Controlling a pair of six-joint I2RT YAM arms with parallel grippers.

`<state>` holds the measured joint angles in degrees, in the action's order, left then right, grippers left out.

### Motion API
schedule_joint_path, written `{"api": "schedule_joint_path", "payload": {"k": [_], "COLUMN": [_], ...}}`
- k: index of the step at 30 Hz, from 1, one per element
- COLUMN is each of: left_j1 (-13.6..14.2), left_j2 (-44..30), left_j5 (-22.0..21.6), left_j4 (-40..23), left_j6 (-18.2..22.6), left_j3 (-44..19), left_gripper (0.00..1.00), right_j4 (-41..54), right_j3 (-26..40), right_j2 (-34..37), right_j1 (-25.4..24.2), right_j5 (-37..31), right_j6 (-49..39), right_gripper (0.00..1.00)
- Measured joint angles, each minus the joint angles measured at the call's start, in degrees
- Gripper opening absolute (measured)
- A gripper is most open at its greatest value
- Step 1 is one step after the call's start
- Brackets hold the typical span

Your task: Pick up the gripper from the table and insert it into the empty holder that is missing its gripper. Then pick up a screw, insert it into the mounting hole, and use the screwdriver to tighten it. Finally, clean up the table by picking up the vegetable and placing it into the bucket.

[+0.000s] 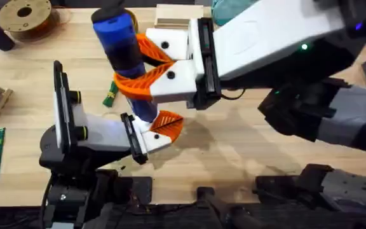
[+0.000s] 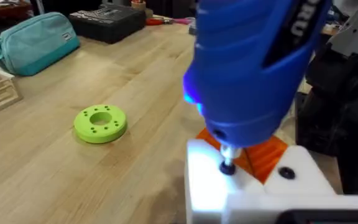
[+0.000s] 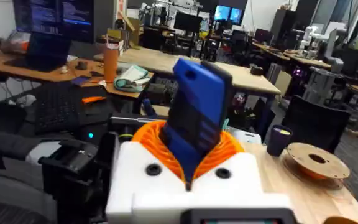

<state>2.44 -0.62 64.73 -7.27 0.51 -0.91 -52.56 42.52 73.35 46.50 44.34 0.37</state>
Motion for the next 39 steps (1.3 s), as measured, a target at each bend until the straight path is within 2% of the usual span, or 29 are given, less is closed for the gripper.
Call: {"api": "schedule_joint_path", "payload": {"k": [14,16,18,24,28,32,39], "left_j1": [0.0,0.0,0.0,0.0,0.0,0.0,0.0], "left_j2": [0.0,0.0,0.0,0.0,0.0,0.0,0.0], "left_j5": [0.0,0.0,0.0,0.0,0.0,0.0,0.0], "left_j4": [0.0,0.0,0.0,0.0,0.0,0.0,0.0], "left_j6": [-0.2,-0.1,-0.1,-0.1,-0.1,-0.1,-0.1], "left_j3": [0.0,0.0,0.0,0.0,0.0,0.0,0.0], "left_gripper": [0.004,0.004,0.004,0.004,0.004,0.004,0.004], "right_j4": [1.6,0.5,-6.0,-6.4,-2.8,4.6,17.7], "right_j3": [0.0,0.0,-0.3,3.3,5.9,6.3,7.4], "right_j2": [0.0,0.0,0.3,0.3,0.3,0.3,0.3], "right_j1": [0.0,0.0,0.0,0.0,0.0,-1.0,-7.7], "right_j5": [-0.2,-0.2,-0.2,-0.7,-1.0,-1.1,-1.1], "right_j6": [-0.2,-0.2,-0.2,0.1,0.1,0.0,-2.7], "right_gripper": [0.009,0.009,0.009,0.008,0.008,0.008,0.008]}}
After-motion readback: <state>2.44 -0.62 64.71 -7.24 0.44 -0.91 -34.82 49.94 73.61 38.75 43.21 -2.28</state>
